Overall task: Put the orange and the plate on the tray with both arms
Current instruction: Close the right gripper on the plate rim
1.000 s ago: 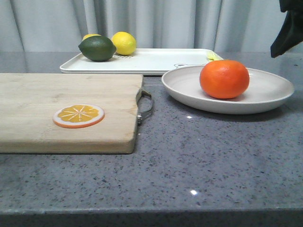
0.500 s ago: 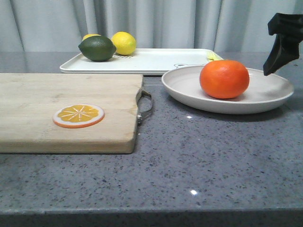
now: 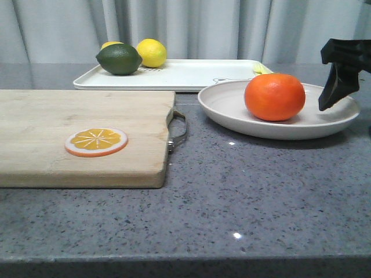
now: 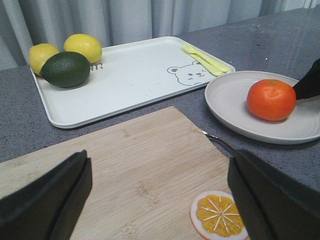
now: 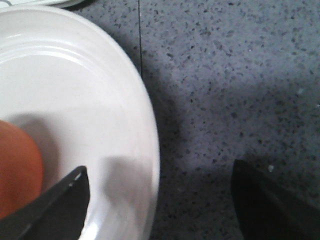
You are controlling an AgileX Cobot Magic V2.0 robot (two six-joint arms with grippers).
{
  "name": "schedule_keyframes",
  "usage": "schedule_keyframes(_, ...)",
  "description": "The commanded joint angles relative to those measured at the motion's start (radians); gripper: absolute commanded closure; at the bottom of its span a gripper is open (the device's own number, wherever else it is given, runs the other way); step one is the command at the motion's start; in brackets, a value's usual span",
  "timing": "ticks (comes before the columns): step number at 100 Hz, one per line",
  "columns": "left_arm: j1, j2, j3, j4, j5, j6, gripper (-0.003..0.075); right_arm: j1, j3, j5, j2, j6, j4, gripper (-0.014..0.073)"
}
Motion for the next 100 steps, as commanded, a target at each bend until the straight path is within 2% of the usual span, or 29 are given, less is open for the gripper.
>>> schedule_keyframes(1,0.005,-0.003,-0.026,-0.019,-0.045,-0.01,0.0186,-0.006,-0.033,-0.05,-0.024,-0.01,0.005,0.0013)
schedule_keyframes(100,0.005,-0.003,-0.026,-0.031,-0.043,-0.01,0.0186,-0.006,-0.032,-0.022,-0.023,-0.01,0.005,0.0013)
